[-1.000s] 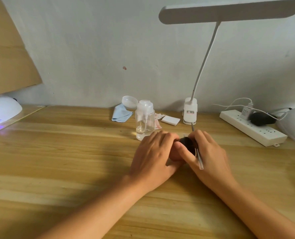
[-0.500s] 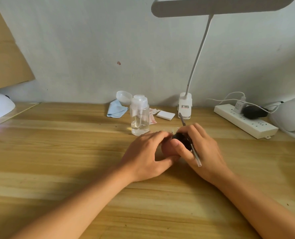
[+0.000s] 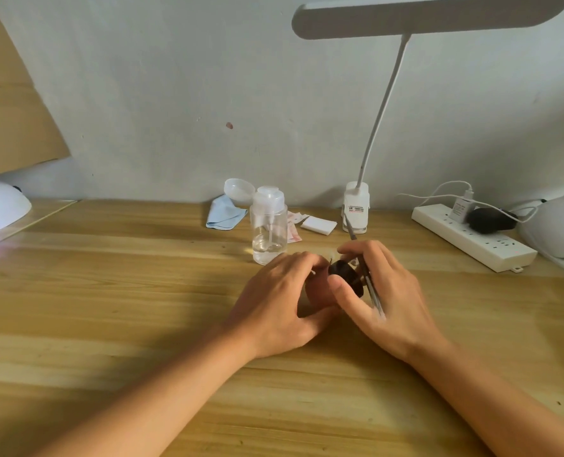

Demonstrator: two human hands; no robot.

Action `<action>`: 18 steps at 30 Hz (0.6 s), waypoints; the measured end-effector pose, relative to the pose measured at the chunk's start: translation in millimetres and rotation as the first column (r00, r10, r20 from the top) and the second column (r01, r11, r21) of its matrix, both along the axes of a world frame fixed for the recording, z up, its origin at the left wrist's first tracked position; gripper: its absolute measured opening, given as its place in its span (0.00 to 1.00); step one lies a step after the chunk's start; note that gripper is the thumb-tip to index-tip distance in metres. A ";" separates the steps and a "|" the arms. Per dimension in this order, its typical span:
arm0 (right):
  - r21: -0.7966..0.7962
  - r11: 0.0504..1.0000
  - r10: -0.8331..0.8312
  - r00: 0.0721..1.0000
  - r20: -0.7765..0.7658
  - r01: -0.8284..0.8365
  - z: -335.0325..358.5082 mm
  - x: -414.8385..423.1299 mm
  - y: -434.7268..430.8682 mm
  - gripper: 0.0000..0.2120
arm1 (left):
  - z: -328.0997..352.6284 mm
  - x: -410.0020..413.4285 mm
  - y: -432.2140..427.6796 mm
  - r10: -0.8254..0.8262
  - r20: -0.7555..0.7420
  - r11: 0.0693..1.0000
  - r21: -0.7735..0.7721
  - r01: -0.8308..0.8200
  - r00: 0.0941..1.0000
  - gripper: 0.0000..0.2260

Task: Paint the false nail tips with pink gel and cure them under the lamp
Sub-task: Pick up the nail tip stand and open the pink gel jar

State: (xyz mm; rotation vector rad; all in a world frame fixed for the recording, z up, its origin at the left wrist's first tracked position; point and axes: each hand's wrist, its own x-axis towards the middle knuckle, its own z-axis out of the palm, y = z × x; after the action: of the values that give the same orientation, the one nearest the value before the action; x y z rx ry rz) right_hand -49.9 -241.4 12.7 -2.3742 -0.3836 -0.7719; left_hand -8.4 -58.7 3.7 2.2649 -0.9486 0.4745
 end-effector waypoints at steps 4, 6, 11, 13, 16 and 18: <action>0.007 0.998 -0.061 0.998 0.000 0.061 1.4 0.9 1.4 0.22 | 0.7 -0.5 -0.1 0.034 0.012 0.999 -0.019 -0.033 0.999 0.24; -0.013 0.999 -0.050 0.999 0.014 0.050 1.7 0.8 0.7 0.21 | 0.0 1.1 0.0 0.029 -0.013 0.999 -0.018 -0.029 1.000 0.25; -0.063 0.998 0.023 0.999 0.040 -0.021 2.0 -1.9 -2.9 0.22 | -1.7 5.0 0.7 -0.026 -0.091 1.000 -0.019 0.025 0.996 0.28; -0.042 0.998 0.050 0.998 0.043 -0.048 2.1 -3.4 -3.5 0.22 | -2.0 4.5 0.7 -0.048 -0.102 0.999 -0.011 0.047 0.994 0.29; -0.028 0.999 0.037 0.998 0.046 -0.036 2.1 -3.7 -2.1 0.22 | -1.7 3.5 0.7 -0.045 -0.070 0.999 -0.001 0.045 0.997 0.26; -0.035 0.999 0.002 0.999 0.036 0.000 2.5 -3.0 -0.3 0.22 | -1.7 3.5 1.0 -0.027 -0.051 1.000 -0.004 0.027 0.998 0.24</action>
State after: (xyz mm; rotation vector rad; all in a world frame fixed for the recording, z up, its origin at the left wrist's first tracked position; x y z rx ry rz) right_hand -52.9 -241.8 15.2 -2.3953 -0.4165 -0.8151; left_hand -4.9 -57.7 2.0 2.2475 -0.9507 0.4046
